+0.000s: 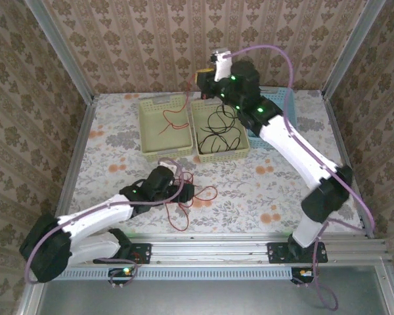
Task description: Untangle the cables
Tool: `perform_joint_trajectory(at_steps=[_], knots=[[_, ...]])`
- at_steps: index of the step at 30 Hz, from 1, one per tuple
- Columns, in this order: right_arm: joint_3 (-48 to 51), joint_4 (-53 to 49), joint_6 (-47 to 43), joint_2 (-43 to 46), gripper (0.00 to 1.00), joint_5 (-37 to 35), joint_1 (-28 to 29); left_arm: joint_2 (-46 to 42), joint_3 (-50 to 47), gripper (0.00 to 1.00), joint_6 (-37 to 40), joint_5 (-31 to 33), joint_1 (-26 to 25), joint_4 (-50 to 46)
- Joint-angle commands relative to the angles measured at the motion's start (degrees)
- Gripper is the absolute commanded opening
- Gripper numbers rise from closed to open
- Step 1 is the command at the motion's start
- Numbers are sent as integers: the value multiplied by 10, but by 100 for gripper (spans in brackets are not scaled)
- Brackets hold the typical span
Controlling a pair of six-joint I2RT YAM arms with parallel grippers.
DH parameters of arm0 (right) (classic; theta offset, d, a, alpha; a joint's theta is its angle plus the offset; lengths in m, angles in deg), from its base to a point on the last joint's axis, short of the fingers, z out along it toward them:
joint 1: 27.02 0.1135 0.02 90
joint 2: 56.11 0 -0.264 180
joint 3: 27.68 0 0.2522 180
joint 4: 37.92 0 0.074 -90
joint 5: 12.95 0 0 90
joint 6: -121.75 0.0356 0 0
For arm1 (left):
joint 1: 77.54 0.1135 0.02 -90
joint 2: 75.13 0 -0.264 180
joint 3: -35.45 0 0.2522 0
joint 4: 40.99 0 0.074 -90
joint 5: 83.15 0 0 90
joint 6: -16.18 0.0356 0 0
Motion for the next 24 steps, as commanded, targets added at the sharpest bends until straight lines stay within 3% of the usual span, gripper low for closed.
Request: perform_joint_trajectory(at_steps=[1,4,11,12,15,17,24], knots=[[-52,-22,40,-71,0,34,3,-70,-6,95,-70,125,10,-85],[-97,-73,54,-149,0,54,9,-146,-13,95,-126,207,22,-177],[-199,-238,41,-294,3,104,36,-257,-29,94,-121,211,59,-256],[-207,-249,41,-306,7,104,38,-257,-27,94,-114,205,60,-259],[-223,-262,44,-328,40,106,40,-241,-19,95,-103,182,60,-259],[-228,-280,41,-325,51,91,41,-226,-13,95,-96,167,60,-257],[-108,-216,-1,-179,56,3,40,-191,-3,93,-64,93,60,-229]])
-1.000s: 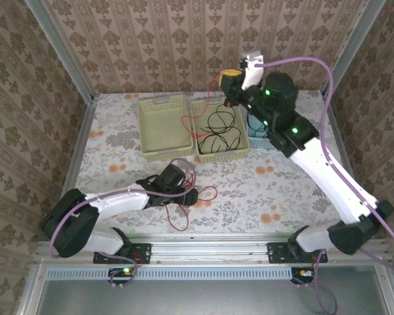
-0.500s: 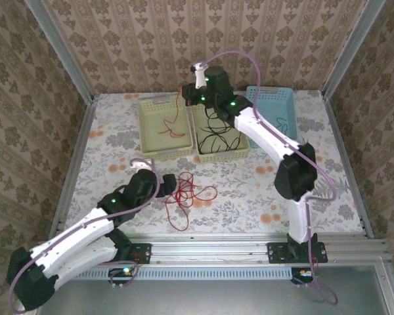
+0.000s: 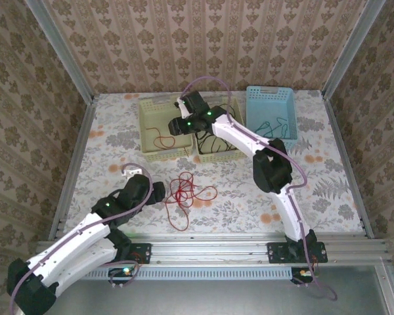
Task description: Untangle the cables
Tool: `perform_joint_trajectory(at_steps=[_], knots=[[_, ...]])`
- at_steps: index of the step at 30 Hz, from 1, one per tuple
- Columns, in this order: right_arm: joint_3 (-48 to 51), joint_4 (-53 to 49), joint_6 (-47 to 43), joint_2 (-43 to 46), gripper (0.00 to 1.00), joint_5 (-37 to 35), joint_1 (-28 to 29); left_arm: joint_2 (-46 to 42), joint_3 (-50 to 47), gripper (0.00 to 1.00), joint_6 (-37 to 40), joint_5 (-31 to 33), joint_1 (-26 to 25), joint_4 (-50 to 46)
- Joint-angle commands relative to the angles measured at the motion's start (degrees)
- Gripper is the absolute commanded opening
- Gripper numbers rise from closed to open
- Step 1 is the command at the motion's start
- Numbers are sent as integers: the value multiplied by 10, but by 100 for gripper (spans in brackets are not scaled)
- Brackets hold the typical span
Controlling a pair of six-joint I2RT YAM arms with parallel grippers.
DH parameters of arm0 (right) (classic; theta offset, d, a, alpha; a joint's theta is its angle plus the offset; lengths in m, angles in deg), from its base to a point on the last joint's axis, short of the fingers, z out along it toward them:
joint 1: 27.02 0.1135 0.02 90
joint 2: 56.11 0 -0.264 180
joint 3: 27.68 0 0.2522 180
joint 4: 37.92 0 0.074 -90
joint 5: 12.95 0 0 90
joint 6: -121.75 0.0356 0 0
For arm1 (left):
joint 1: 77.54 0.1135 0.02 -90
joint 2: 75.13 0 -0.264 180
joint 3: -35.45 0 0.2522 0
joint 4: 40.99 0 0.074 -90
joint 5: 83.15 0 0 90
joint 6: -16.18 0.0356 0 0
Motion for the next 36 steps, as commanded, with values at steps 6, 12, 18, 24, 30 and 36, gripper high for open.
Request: perform_joint_trajectory(at_steps=[6,12,18,24,30,36], knots=[[275,128,-24,288,56,-68,-5,15,7,86,26,-133,2,12],[439,148,-14,403,56,-85,-7,25,-22,79,6,-169,-8,45],[518,148,15,450,56,-91,-15,68,-31,73,2,-170,-13,94],[541,147,20,461,56,-92,-18,109,-36,60,11,-164,-14,138],[542,147,19,467,56,-98,-23,141,-28,24,22,-165,-15,157],[551,149,23,479,56,-109,-32,122,39,0,65,-153,-23,97]])
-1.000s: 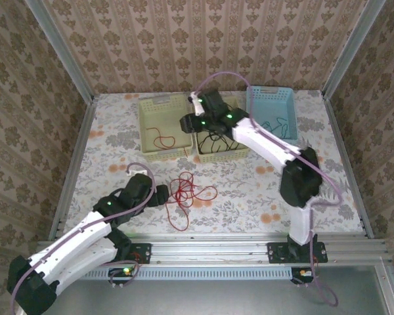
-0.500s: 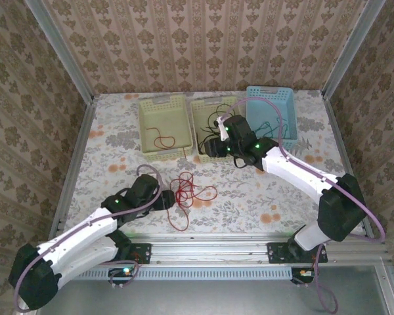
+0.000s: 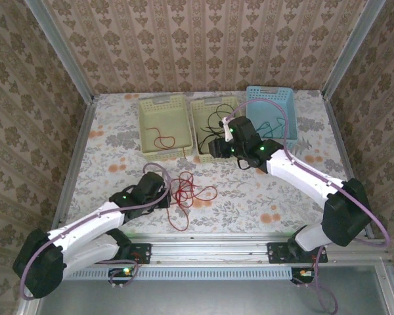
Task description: Untangle the cables
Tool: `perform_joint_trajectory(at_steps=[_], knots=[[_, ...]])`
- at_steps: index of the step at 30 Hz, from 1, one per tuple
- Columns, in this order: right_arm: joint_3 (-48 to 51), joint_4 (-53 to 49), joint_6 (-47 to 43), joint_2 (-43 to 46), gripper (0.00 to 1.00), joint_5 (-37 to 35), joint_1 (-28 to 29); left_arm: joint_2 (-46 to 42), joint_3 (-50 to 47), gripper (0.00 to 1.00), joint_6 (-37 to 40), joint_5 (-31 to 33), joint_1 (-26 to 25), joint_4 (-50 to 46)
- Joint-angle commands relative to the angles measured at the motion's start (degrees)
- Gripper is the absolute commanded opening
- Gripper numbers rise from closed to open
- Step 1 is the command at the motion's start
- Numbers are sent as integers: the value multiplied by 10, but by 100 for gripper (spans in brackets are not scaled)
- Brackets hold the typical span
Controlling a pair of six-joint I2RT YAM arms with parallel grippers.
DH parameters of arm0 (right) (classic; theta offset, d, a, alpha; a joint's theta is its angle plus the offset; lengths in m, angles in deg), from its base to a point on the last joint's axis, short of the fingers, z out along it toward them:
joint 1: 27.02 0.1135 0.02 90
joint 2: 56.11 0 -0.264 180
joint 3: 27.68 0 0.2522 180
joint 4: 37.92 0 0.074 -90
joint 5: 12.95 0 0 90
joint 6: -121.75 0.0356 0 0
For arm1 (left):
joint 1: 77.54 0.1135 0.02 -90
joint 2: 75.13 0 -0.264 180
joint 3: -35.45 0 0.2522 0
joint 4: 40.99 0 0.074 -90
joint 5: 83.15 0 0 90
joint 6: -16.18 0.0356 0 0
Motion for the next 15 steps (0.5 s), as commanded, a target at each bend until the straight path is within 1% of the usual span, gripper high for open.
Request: perform_joint_trajectory(at_steps=[1,3,5,7,10,12,15], knots=[[13,10,13,27,56,-24,-8,-29,73,0,46,9,-7,-44],[19,16,15,32,56,-26,-13,-48,119,0,74,-5,-8,-64],[23,17,15,36,56,-31,-16,-60,170,0,104,-34,-8,-76],[27,17,18,37,56,-34,-20,-55,227,0,130,-66,-8,-94],[32,20,21,37,56,-34,-24,-30,301,0,163,-86,-8,-137],[33,20,21,37,56,-33,-25,-14,333,0,178,-93,-9,-158],[35,17,19,36,56,-33,-25,-8,356,0,191,-116,-8,-154]])
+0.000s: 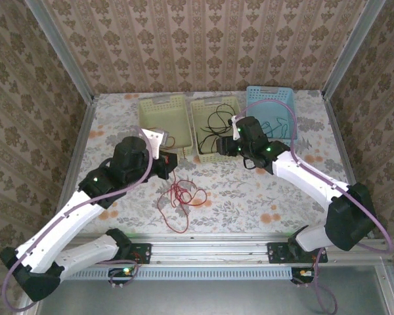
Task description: Untangle the cables
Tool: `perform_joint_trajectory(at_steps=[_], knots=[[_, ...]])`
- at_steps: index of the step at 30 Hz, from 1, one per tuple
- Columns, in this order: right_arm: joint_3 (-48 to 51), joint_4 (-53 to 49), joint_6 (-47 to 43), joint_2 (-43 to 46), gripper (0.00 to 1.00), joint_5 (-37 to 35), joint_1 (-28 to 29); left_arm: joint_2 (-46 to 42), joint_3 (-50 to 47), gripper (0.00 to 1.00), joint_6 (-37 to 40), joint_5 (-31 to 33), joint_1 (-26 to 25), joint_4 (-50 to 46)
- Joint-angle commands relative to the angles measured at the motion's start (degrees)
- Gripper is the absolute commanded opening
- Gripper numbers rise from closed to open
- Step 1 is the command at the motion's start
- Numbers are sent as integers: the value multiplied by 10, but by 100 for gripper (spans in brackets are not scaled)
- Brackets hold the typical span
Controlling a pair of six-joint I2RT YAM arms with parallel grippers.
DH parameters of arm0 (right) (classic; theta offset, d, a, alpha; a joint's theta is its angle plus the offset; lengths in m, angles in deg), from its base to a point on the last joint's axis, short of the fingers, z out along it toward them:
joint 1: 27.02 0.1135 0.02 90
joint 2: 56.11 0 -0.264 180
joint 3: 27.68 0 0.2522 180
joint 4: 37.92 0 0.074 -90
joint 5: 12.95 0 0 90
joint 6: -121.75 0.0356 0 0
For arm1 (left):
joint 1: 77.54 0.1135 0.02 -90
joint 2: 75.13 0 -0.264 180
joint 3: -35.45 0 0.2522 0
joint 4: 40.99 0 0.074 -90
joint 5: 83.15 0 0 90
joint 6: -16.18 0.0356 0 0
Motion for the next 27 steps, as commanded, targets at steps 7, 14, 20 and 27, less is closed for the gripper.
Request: perform_joint_trajectory(at_steps=[7,14,20,27], knots=[[17,7,0,41,56,-15,-6,-20,36,0,56,-42,5,-12],[27,23,-5,46,56,24,-9,-35,66,0,71,-57,19,17],[28,31,-5,47,55,63,-8,0,84,0,80,-10,50,58],[23,19,-14,49,55,66,-8,88,161,0,101,-45,143,118]])
